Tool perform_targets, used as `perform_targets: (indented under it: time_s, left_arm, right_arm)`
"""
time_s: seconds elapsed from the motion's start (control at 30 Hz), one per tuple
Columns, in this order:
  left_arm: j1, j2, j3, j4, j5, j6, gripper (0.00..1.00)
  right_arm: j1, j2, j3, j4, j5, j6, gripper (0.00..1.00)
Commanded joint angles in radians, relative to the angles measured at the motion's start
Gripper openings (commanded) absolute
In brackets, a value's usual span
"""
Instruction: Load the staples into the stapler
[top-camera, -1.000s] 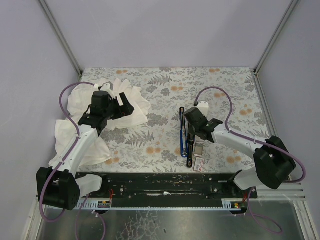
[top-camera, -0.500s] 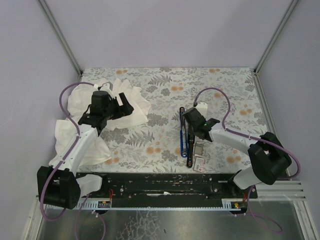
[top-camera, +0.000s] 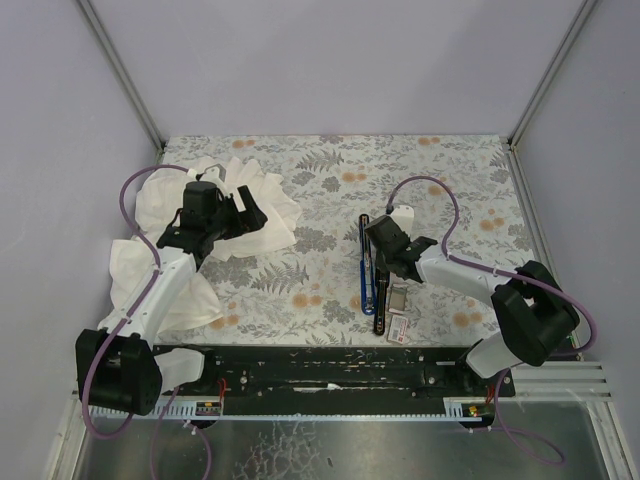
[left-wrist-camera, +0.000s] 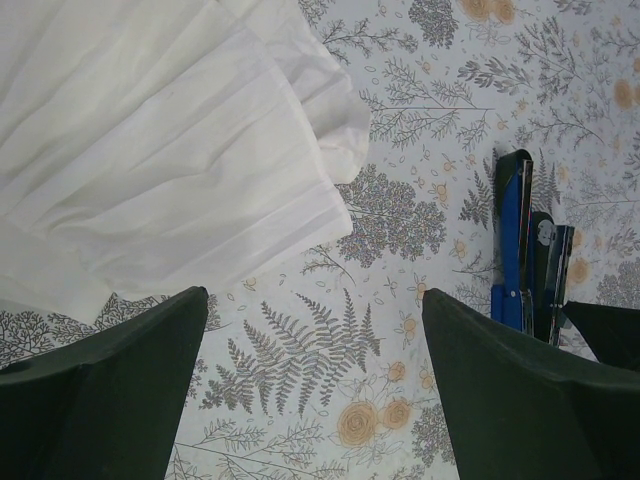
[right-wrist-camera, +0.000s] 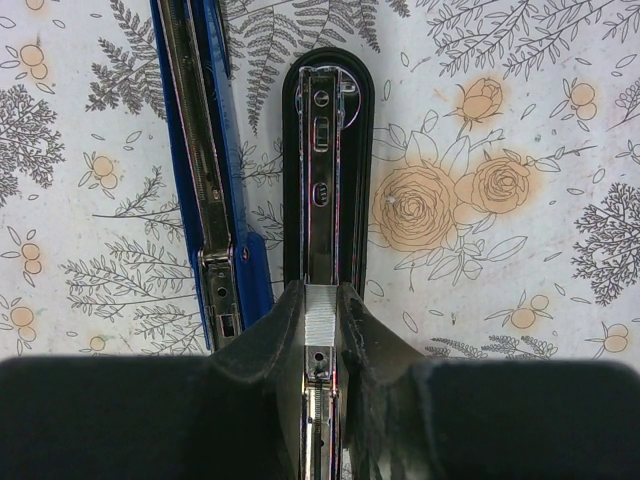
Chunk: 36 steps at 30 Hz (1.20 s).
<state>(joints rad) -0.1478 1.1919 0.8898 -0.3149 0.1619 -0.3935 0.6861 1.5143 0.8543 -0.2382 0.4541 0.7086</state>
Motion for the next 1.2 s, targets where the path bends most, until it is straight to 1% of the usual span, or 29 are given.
perform_targets:
  time_s: [0.0, 1.17]
  left_arm:
    - [0.011, 0.004, -0.002, -0.010, 0.020, 0.011, 0.88]
    - [0.020, -0.003, -0.002, -0.007, 0.037, 0.007, 0.88]
  right_arm:
    - [-0.010, -0.003, 0.024, 0.028, 0.026, 0.014, 0.17]
    - [-0.012, 0.033, -0.010, 0.038, 0.026, 0.028, 0.17]
